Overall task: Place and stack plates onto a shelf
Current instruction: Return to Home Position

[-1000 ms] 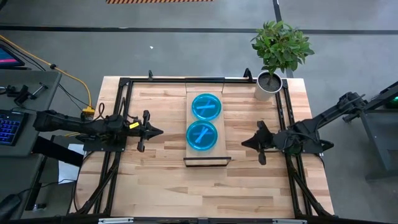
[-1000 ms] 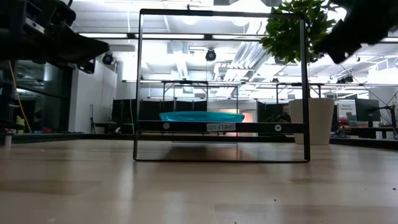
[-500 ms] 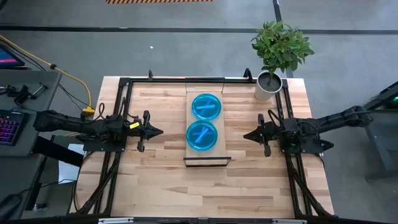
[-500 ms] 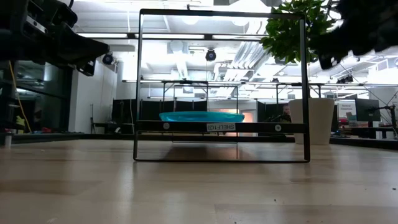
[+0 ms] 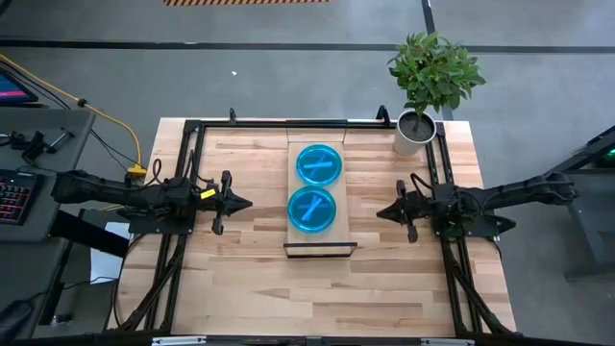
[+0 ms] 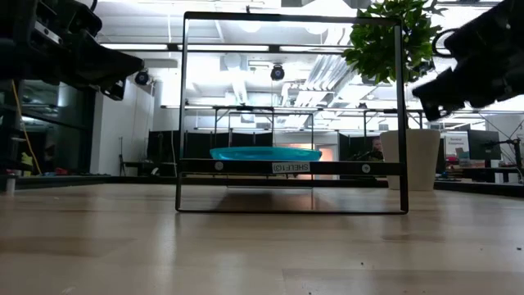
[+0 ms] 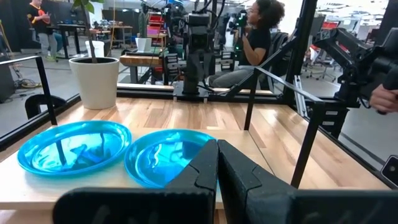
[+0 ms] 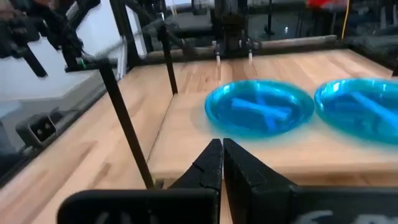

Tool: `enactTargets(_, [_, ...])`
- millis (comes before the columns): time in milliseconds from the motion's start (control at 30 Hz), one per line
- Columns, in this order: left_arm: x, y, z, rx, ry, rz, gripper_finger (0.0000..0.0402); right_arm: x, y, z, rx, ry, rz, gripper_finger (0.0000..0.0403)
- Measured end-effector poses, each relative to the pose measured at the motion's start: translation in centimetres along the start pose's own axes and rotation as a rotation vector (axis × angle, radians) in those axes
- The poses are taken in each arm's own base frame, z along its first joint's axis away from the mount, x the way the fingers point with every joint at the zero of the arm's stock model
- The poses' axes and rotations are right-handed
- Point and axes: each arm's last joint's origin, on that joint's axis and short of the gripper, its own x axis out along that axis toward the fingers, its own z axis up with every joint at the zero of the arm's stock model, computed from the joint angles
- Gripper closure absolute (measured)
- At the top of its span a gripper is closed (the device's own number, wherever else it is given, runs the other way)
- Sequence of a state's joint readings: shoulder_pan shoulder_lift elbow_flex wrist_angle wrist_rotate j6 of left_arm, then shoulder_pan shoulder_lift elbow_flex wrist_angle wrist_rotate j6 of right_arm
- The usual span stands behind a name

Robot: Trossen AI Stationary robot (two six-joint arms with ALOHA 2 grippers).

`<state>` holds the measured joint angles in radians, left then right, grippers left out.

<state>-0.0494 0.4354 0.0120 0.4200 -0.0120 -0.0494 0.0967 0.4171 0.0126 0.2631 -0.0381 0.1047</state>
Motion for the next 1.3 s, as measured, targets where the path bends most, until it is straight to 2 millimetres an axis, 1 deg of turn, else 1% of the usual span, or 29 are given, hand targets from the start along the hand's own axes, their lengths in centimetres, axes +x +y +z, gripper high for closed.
enactTargets(100, [0.0,0.0,0.0,0.0,0.0,0.0,0.0401,0.0,0.0,-0.3,0.004,0.028,-0.002,0.0403])
enactTargets(333, [-0.1,0.0,0.0,0.0,0.003,0.0,0.0401,0.0,0.0,-0.2,-0.057,0.018,-0.011,0.0403])
enactTargets(433, [-0.3,0.0,-0.8,0.002,0.096,0.005,0.0401,0.0,-0.2,-0.5,-0.022,0.039,-0.043,0.0403])
enactTargets(600, [-1.1,0.2,-3.0,0.004,0.33,0.015,0.0401,0.0,-0.3,-0.8,0.058,0.061,-0.104,0.0403])
enactTargets(833, [-1.3,0.1,-2.4,0.004,0.271,0.014,0.0401,-0.1,-0.4,-1.0,0.123,0.077,-0.111,0.0403])
enactTargets(1100, [-2.2,0.1,-0.8,0.001,0.085,0.006,0.0401,-0.1,-0.3,-1.0,0.119,0.086,-0.106,0.0403])
enactTargets(1233, [-2.8,0.0,0.0,0.0,-0.013,0.003,0.0401,-0.5,-0.2,-0.7,0.12,0.051,-0.098,0.0403])
enactTargets(1300, [-2.9,0.0,0.2,0.0,-0.033,0.003,0.0401,-0.8,-0.2,-0.4,0.12,0.016,-0.092,0.0403])
